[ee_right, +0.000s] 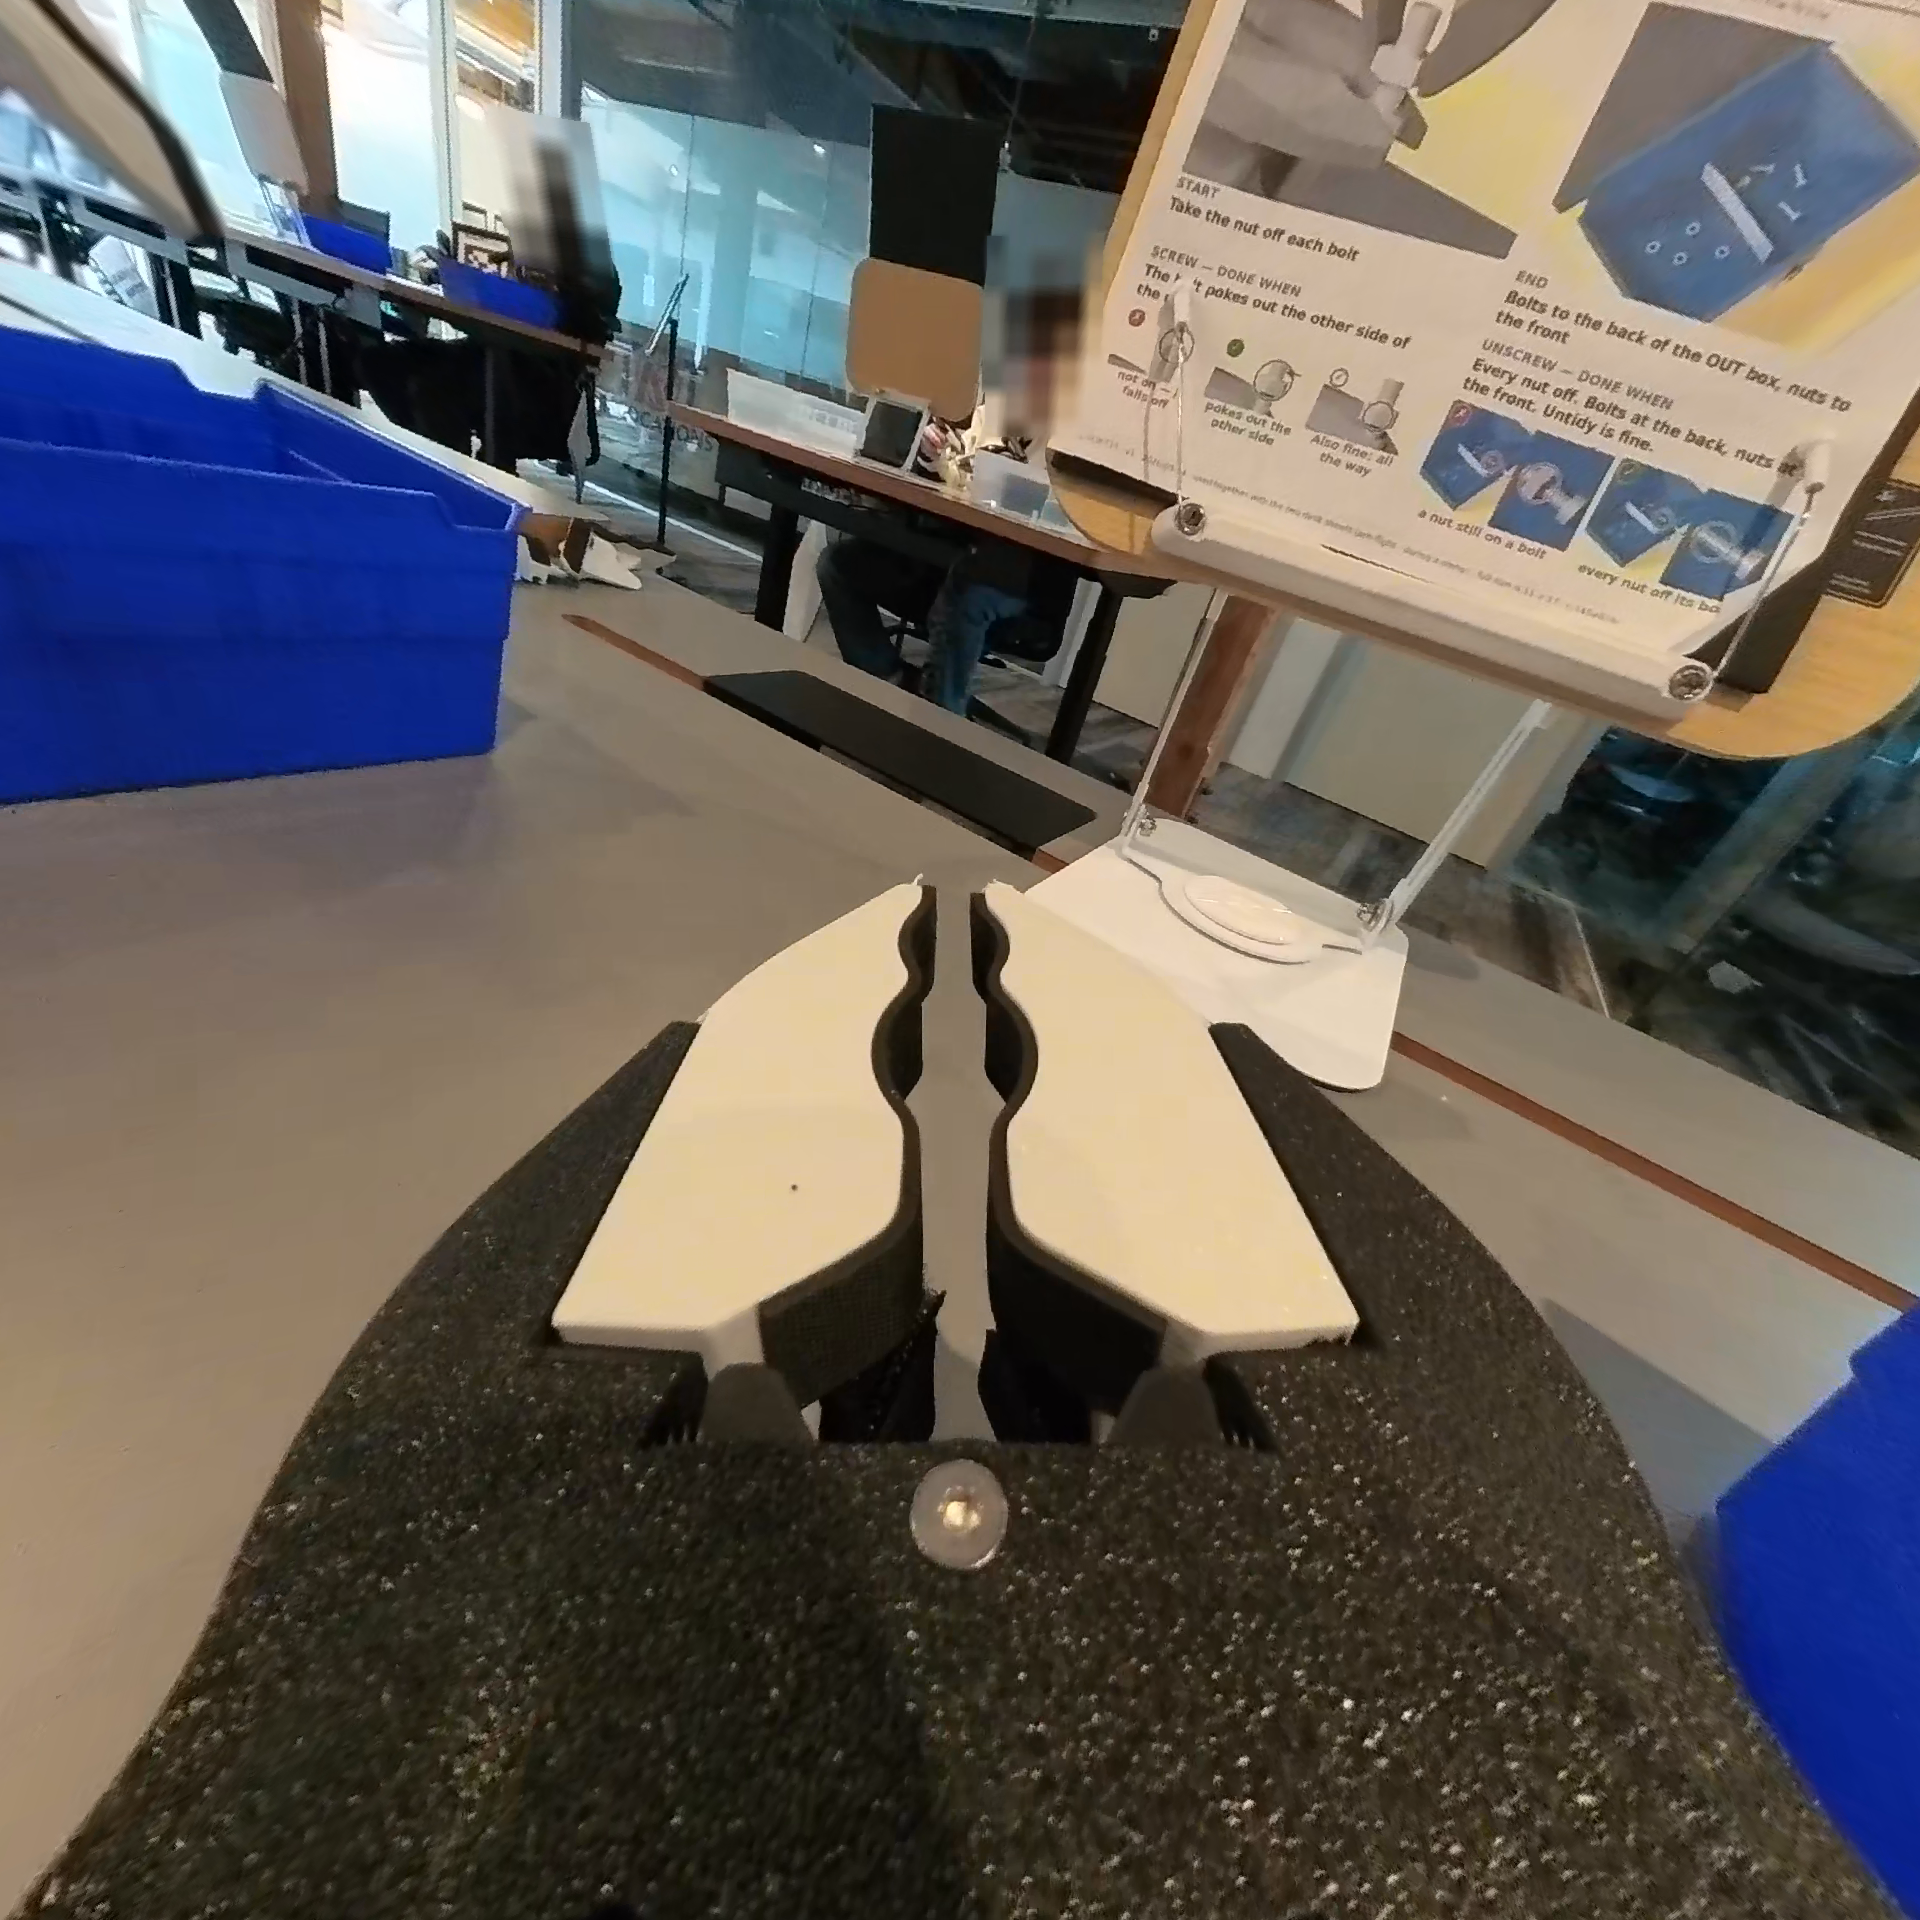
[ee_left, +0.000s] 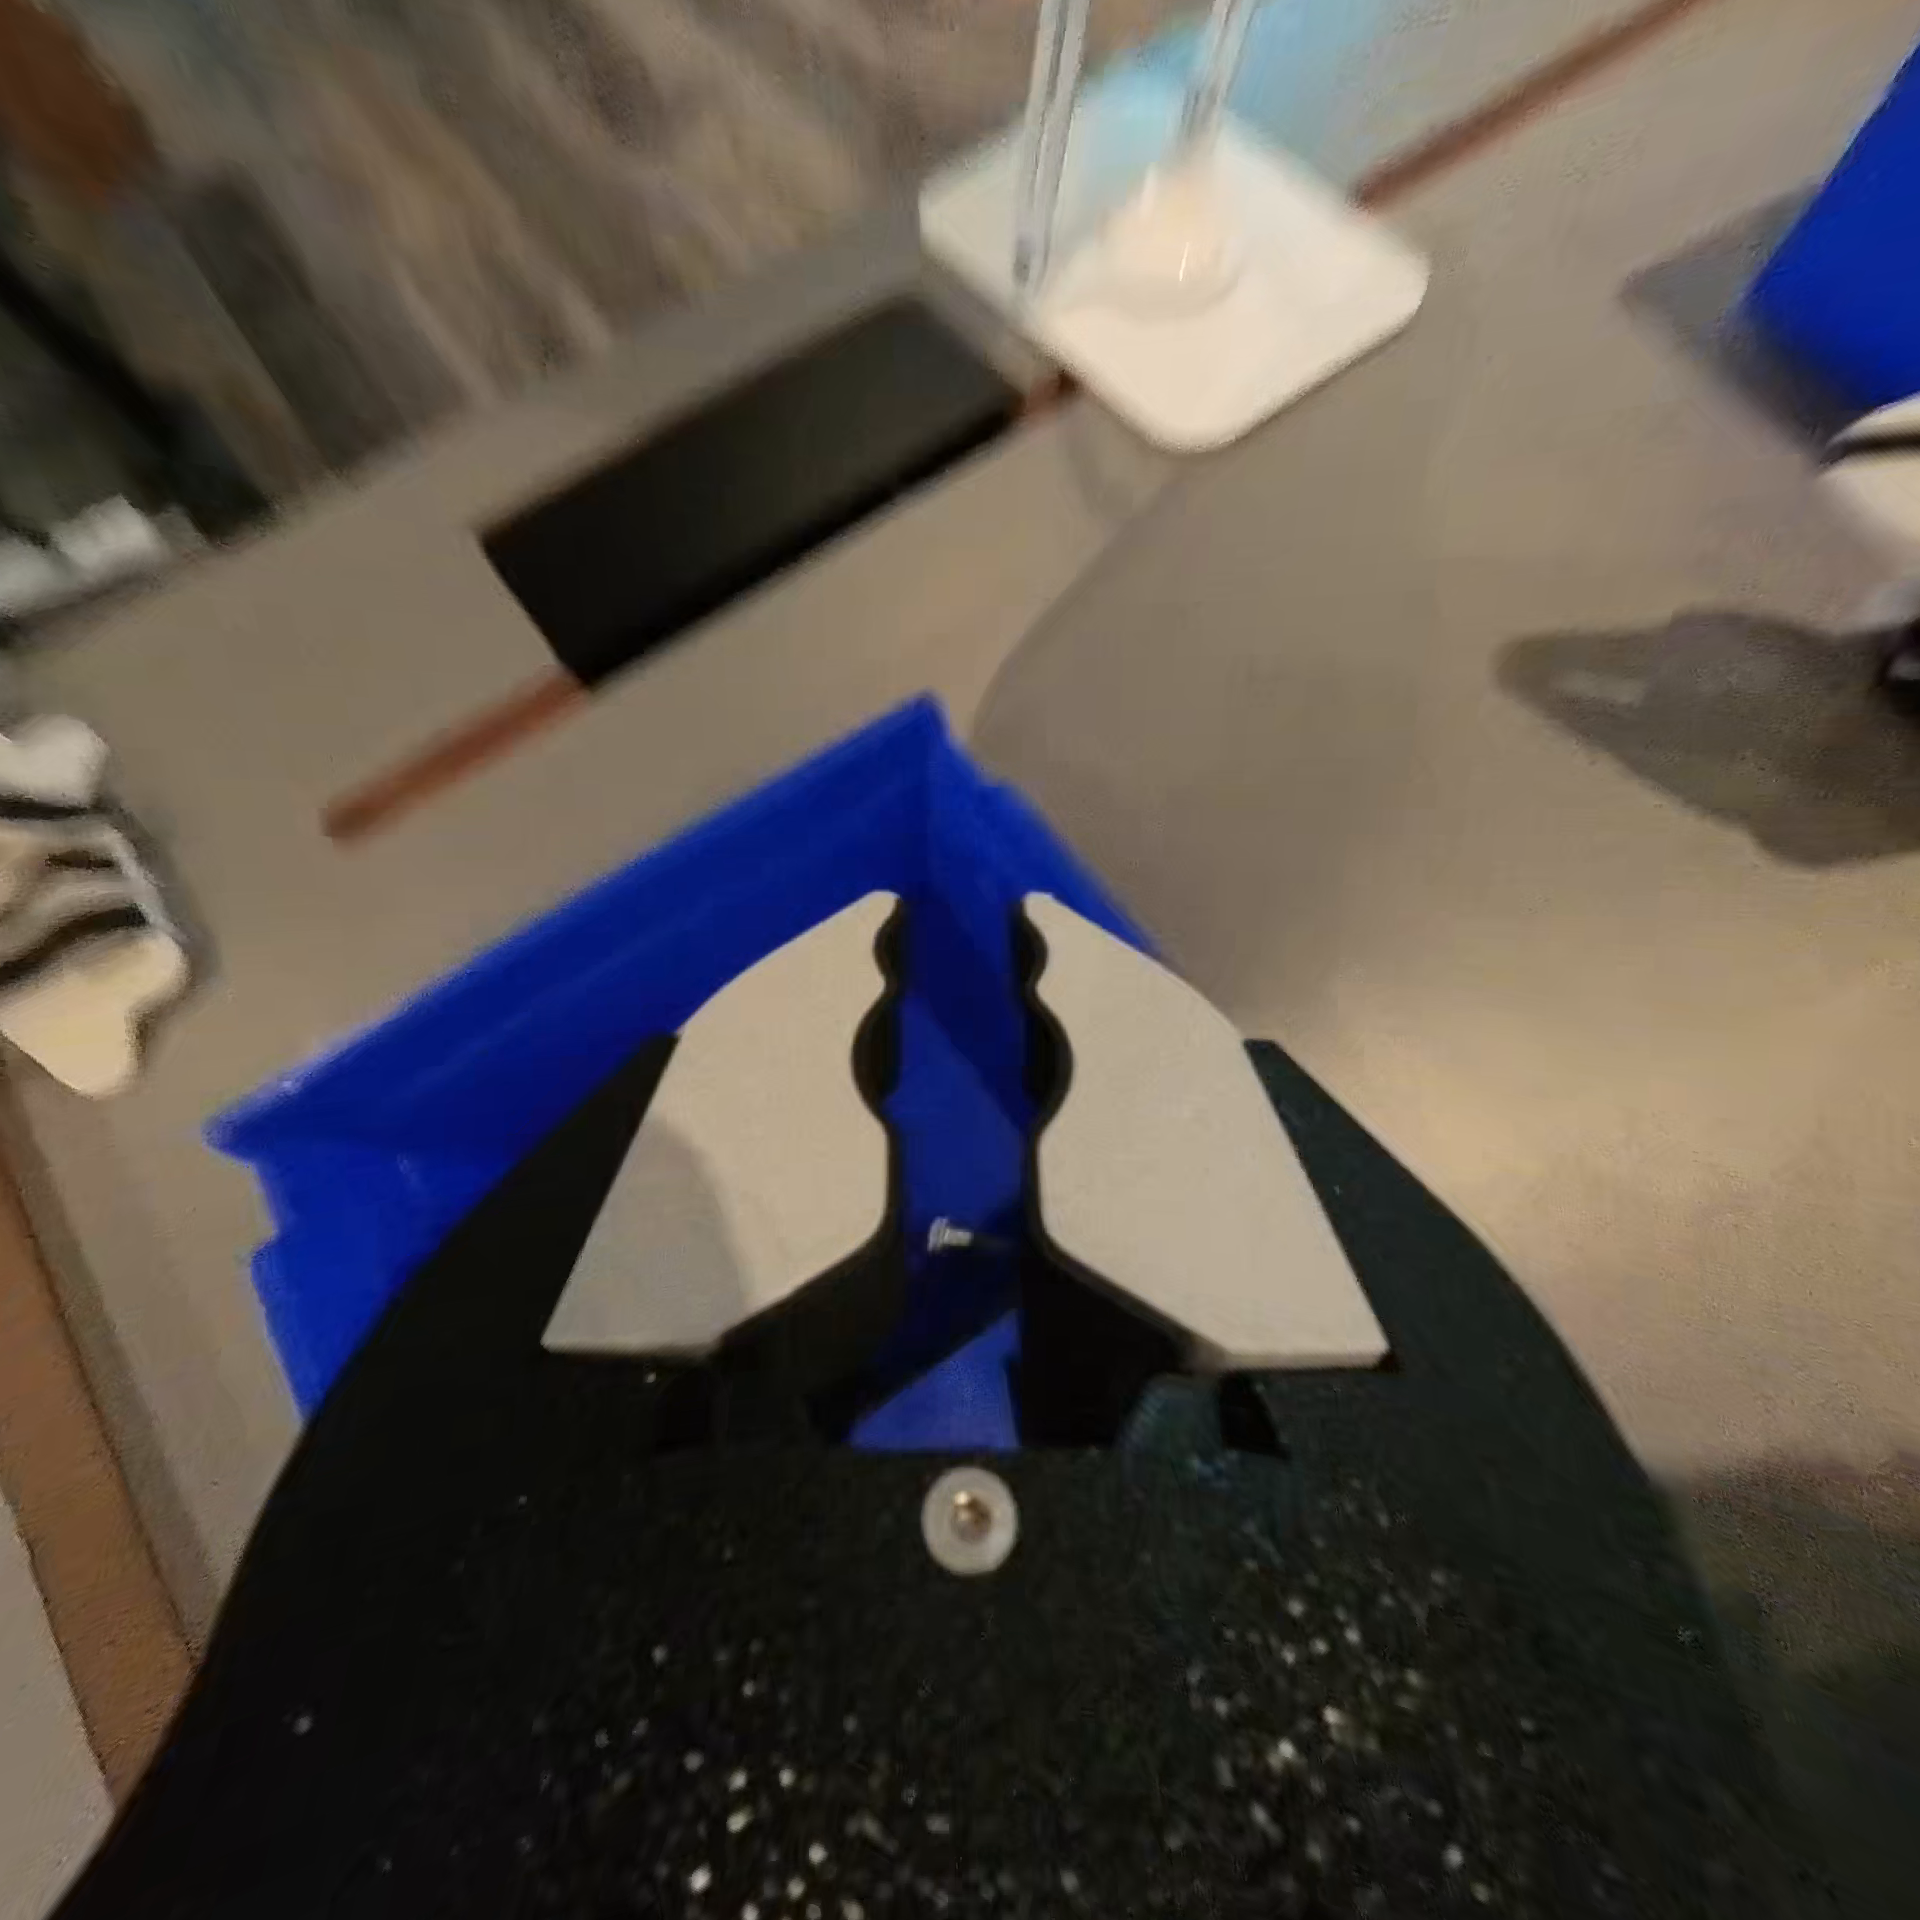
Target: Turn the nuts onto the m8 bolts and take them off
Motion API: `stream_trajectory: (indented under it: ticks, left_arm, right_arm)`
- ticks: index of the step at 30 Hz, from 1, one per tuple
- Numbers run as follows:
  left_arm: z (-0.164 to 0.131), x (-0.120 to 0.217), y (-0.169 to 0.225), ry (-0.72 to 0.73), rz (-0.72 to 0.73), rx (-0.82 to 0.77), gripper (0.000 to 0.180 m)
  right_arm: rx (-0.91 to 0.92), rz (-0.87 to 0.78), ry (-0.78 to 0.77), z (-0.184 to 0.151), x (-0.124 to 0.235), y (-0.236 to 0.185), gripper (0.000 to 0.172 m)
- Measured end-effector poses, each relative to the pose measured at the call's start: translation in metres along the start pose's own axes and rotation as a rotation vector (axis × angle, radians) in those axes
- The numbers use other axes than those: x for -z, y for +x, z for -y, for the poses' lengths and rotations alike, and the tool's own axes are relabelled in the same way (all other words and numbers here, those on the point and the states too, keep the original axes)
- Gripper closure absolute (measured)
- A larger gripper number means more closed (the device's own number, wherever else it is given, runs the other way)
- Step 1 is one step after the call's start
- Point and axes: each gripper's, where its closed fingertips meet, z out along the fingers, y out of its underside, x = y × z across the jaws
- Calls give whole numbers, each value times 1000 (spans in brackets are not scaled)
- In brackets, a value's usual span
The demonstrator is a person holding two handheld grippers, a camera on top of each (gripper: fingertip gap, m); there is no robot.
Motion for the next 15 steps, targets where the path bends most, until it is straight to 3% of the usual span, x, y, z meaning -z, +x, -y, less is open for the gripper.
stream_trajectory:
  ticks: [2, 7, 15]
  left_arm:
    - [-26, -21, -19, -170, -48, 60, 147]
    - [-83, -56, -24, -522, -156, 106, 150]
    - [-119, -75, -35, -765, -122, 157, 157]
  right_arm:
    - [2, 2, -1, 0, 0, 0, 166]
    - [-7, 2, 6, 0, 0, 0, 166]
    - [-7, 3, 8, 1, 0, 0, 166]
